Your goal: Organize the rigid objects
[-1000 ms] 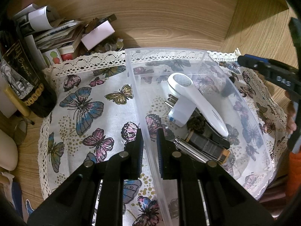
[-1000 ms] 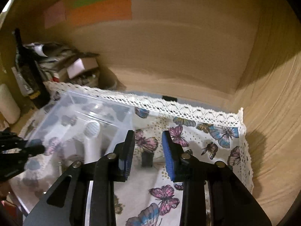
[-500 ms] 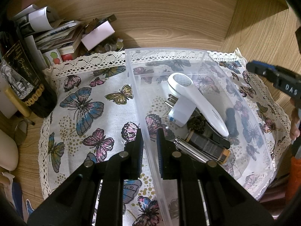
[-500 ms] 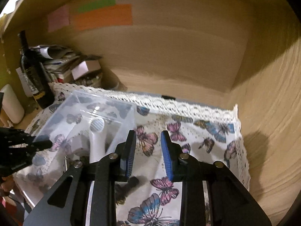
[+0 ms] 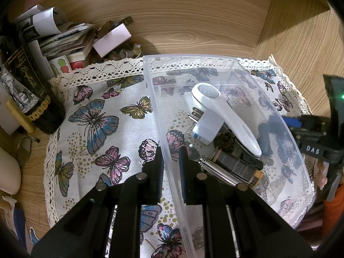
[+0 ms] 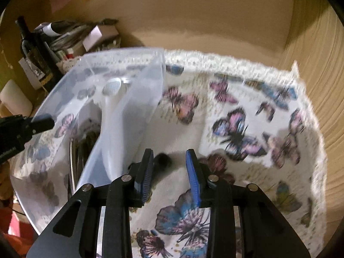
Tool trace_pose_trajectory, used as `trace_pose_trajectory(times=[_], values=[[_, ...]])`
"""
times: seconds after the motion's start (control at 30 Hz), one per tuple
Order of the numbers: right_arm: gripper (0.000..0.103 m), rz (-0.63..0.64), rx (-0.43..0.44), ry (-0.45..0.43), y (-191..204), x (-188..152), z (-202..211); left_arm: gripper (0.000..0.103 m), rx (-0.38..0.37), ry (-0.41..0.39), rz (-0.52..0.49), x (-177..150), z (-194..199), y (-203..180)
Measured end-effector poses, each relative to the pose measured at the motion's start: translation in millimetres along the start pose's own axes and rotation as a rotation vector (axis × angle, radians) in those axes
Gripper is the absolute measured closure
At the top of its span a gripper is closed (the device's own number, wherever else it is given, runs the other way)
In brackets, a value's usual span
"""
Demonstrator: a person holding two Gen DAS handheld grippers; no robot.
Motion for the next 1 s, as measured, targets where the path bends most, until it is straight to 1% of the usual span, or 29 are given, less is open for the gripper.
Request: trace_pose_trajectory(times=[0.1,0.3,0.37,0.47,0.6,0.63,0.73,0.83,0.9,1.0], values=[[0.074,-0.026,0.05,0.027,2,-8,-7,0.09,0.001,0.0,-0.001,0,0,0],[0.072,-0.054,0.076,0.037,2,-11,-6,0.09,0.002,0.0,-0.002,0,1,0],[0.072,-0.038,0.044,0.035,2,-11,-2,0.09,0.002,0.0,-0.002,0,0,0],[0.072,-0.003,0.02,0.034,3,-13,3,0.09,0.001,0.001,-0.003,0,1,1],[0.073,0.085,-0.104,0.06,2,-23,0,0.09,0.001,0.0,-0.001,0,1,1],[0.072,0.075,-0.107,0.063,-1,-25,0,0.09,0.0,0.0,-0.001,0,1,1],[0.072,0.027,-0.031,0.045,0,-27,7,0.09,0.002,0.0,-0.001,0,1,1],[0.072,0.034,-0.022,0.005,5,-21,18,0.09,0.002,0.0,-0.001,0,1,1],[0.072,0.028,0.006,-0.008,7,-17,20,0.09,0.002,0.0,-0.001,-1,1,1],[0.073,0.024,0.042,0.008,9,-11,12,0.09,0.004,-0.002,-0.001,-1,2,3]])
Point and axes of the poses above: each gripper's, at about its wrist camera, not at the fingertips, and z roughly against the way its jaws point, y to its left, x to its top, the point moved 7 cm from there along -z, roughly the way its jaws point, and after that the axes turned 4 degrees about z, right-handed, at the moved point
